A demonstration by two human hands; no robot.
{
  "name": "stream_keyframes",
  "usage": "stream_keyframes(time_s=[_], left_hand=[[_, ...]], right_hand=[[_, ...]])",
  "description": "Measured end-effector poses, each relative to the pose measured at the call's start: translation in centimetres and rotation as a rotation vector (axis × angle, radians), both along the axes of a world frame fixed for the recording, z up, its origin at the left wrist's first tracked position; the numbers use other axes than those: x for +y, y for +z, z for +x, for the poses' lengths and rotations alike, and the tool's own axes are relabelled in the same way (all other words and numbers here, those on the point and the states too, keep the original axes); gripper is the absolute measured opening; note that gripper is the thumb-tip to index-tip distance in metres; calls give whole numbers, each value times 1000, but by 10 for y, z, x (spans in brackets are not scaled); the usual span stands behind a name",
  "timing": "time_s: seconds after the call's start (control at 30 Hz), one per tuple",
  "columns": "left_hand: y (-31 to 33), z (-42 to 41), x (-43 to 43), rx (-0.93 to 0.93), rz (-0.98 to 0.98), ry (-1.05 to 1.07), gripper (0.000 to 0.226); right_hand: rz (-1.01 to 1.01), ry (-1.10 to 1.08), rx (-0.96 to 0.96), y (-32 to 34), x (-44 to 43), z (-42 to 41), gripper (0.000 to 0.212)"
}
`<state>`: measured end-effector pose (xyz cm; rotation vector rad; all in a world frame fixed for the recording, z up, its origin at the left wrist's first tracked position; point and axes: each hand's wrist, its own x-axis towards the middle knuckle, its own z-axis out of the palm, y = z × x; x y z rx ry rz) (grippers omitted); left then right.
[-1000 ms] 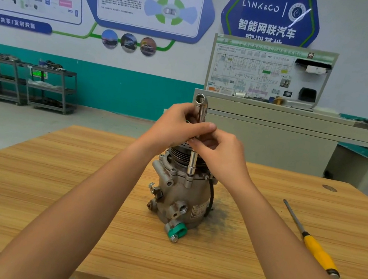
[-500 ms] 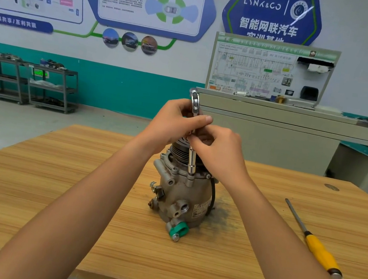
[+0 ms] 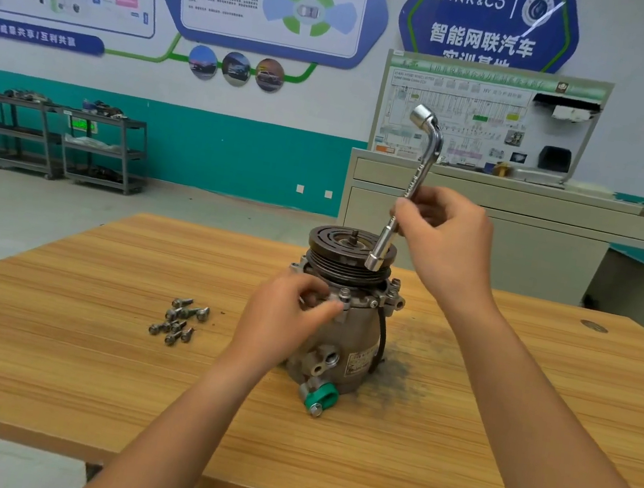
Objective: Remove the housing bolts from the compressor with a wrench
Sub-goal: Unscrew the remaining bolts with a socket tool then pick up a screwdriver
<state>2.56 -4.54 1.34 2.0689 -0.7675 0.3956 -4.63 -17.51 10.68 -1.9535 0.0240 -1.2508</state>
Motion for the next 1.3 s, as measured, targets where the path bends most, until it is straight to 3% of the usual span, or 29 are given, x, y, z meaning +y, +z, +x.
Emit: stream_keyframes(time_s=[0.13, 0.33, 0.47, 0.57, 0.63, 0.8, 0.93, 1.2, 1.3], left_hand=[[-2, 0, -16, -147, 17, 116, 32], [7, -6, -24, -133, -131, 98, 17], [29, -11, -13, -66, -403, 3, 4], [34, -3, 19, 10, -600, -52, 13], [22, 11, 51, 37, -513, 13, 11], [-44, 53, 132, 141, -11, 316, 16], [-79, 76, 161, 252, 247, 359, 20], [-92, 91, 145, 131, 326, 409, 28], [-88, 84, 145, 83, 181, 441, 36]], right_hand=[[21, -2, 25, -10, -4, -3, 8], [38, -17, 32, -17, -7, -5, 9], [64, 3, 23, -15, -9, -8, 15], [71, 14, 29, -16, -9, -9, 16], [72, 25, 36, -19, -8, -9, 17], [46, 18, 33, -30, -4, -9, 10], [26, 8, 36, -34, 0, -6, 7], [9, -16, 40, -34, -8, -6, 7], [30, -42, 23, -33, -15, -8, 8]])
